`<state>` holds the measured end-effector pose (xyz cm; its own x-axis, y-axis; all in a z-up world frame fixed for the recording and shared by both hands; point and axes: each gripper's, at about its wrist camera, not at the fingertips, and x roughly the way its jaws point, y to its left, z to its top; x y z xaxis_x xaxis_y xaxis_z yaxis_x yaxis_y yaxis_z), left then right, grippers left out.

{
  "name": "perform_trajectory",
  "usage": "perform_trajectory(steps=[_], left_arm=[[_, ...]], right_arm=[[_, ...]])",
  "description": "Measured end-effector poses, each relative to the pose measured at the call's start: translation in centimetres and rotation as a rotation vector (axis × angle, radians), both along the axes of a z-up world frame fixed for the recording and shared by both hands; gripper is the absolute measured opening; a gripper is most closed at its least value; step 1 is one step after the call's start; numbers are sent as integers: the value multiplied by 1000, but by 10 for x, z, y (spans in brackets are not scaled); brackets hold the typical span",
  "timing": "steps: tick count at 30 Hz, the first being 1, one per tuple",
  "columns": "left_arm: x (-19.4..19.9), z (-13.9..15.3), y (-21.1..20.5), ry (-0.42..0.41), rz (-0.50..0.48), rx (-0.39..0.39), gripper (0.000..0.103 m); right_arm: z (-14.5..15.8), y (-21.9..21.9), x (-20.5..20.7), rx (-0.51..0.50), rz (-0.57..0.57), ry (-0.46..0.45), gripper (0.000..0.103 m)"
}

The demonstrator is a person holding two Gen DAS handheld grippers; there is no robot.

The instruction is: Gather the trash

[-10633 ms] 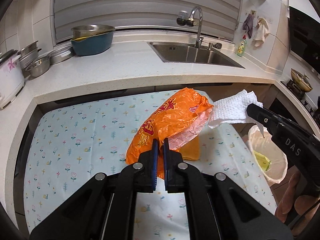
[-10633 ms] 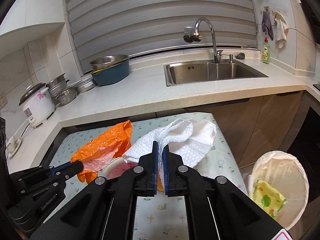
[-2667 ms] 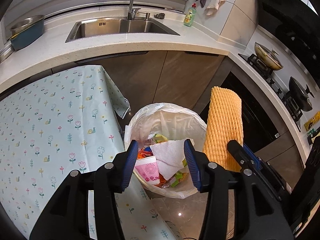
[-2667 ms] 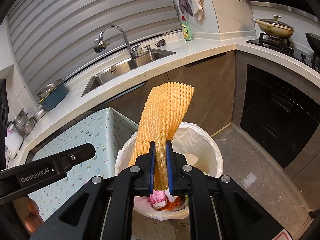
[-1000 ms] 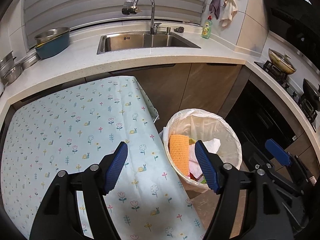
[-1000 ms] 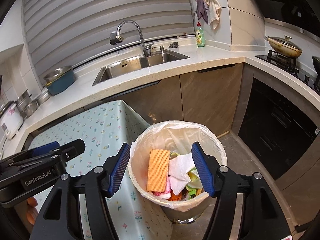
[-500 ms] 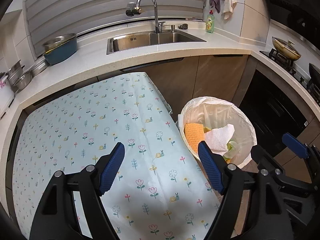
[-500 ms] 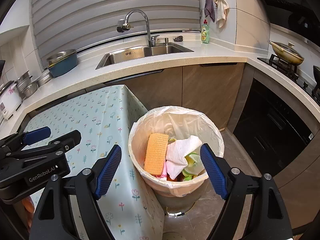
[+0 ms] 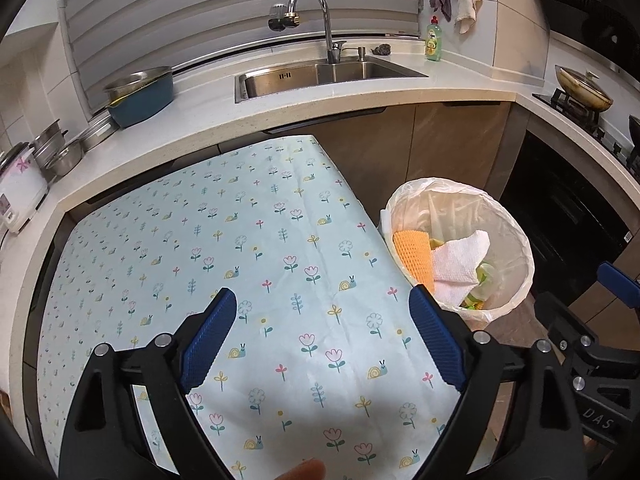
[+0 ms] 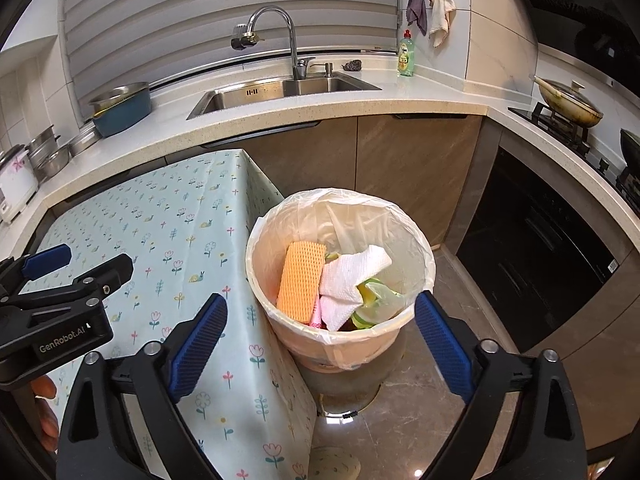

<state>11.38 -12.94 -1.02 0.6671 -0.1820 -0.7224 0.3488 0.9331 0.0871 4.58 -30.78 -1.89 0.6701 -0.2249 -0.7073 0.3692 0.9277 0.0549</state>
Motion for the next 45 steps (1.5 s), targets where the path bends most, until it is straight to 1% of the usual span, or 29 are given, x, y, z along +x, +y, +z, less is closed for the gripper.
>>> perform_trajectory(steps=[2,7,14,35,45], left_arm=[[-2,-1,1,-1,3,4,88],[-3,-3,5,5,18,-1,89],[-9,-3,6,-4,23,6,89],[-14,-5,12,-8,50,-8,89],[-16,-4,12,-13,49,-3,89]], right_arm=[[-1,0,-2,-3,0,-1,96],[-2,2,-2,-11,7,6,96],[-4,6,-3,-36,13,17,96],[-3,14,-6,-43,28,23,96],[-4,17,-6,-41,30,23,96]])
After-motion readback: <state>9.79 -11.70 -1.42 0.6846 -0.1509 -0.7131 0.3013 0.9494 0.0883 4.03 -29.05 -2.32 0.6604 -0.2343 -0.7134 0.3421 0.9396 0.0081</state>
